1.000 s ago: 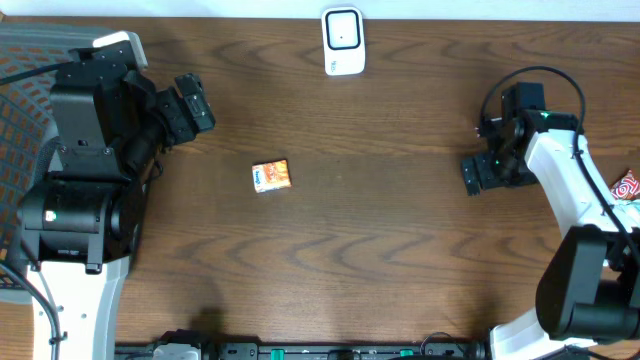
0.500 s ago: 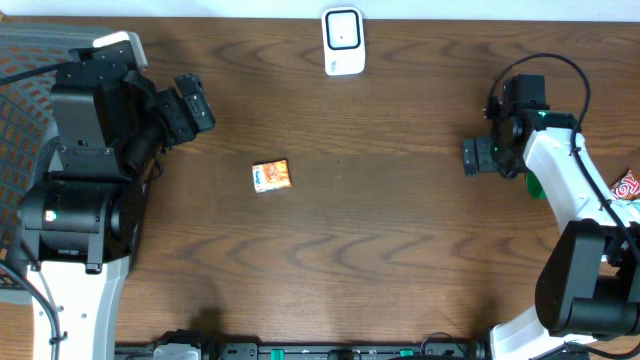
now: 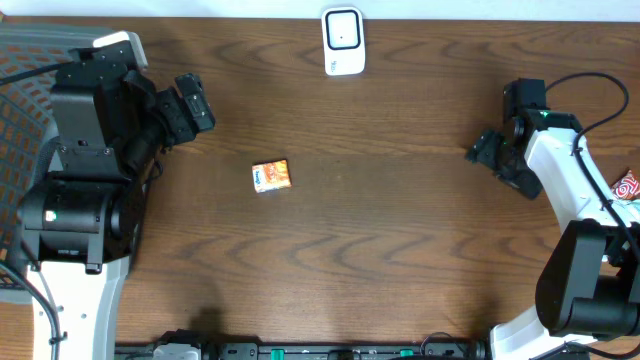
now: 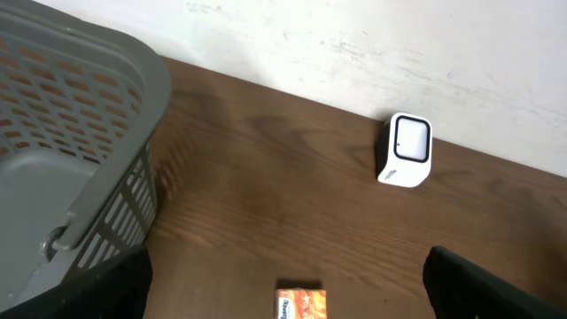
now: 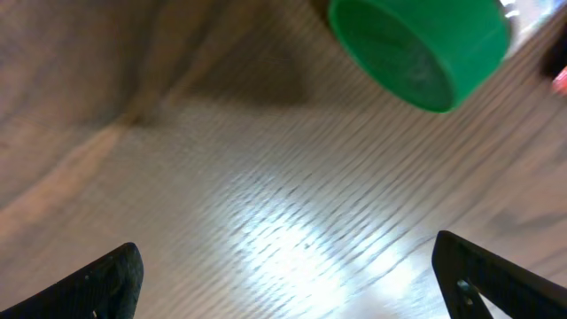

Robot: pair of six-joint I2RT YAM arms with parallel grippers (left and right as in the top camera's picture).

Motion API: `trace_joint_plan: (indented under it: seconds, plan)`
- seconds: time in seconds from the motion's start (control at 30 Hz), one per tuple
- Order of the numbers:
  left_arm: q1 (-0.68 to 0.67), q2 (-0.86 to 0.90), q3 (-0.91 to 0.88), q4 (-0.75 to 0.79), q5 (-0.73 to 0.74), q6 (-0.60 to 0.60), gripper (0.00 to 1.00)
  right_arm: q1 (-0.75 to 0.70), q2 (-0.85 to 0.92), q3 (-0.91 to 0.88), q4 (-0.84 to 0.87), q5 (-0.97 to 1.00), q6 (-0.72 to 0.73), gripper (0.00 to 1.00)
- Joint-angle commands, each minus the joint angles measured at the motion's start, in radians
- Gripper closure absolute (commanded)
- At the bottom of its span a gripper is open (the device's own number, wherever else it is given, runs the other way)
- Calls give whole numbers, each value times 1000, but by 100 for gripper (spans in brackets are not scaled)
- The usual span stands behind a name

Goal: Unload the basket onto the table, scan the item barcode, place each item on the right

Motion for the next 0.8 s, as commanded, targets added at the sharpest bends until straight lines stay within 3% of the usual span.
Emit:
trace_joint_plan:
  seconds: [0.0, 0.13, 0.3, 0.4, 0.77]
  plan:
    - [5, 0, 11, 0, -13, 9, 2, -1, 0, 17, 45, -38, 162, 1]
    - [5, 0, 11, 0, -13, 9, 2, -2, 0, 16, 72, -74, 246, 2]
    - [5, 0, 11, 0, -13, 9, 2, -27, 0, 14, 57, -69, 518, 5]
    - [5, 0, 11, 0, -13, 9, 2, -45, 0, 14, 60, -66, 600, 8]
    - [5, 0, 11, 0, -13, 9, 2, -132, 0, 14, 35, 47, 618, 7]
